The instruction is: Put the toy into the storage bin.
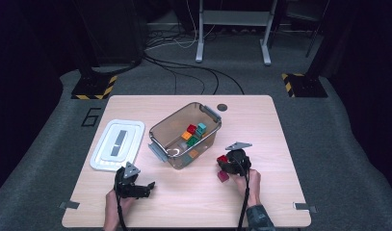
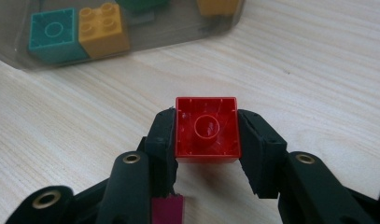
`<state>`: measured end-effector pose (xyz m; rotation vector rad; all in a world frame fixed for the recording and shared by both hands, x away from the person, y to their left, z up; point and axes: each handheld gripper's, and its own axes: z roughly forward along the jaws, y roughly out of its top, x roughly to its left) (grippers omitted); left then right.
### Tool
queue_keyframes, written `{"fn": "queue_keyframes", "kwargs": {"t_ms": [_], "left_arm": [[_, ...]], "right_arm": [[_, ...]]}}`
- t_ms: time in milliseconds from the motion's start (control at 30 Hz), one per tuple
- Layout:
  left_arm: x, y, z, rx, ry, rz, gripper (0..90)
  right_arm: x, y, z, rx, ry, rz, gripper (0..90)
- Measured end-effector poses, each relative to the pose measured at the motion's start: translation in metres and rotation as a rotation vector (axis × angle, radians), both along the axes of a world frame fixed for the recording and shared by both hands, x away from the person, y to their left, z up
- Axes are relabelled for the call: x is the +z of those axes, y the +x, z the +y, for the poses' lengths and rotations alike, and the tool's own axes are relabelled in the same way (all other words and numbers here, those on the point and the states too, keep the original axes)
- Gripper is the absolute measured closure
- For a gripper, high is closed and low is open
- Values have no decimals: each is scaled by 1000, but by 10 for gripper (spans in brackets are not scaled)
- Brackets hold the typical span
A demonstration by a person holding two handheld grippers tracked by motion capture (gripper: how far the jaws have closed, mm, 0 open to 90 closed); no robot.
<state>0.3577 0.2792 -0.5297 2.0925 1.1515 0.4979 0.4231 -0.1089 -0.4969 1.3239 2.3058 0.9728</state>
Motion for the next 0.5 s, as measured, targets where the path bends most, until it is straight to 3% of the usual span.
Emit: {"fn": "queue_keyframes", "kwargs": {"t_ms": [500], "left_arm": [[0, 0, 0, 0, 0, 0, 49]], "right_arm": [[27, -4, 0, 3, 21, -84, 584]]}}
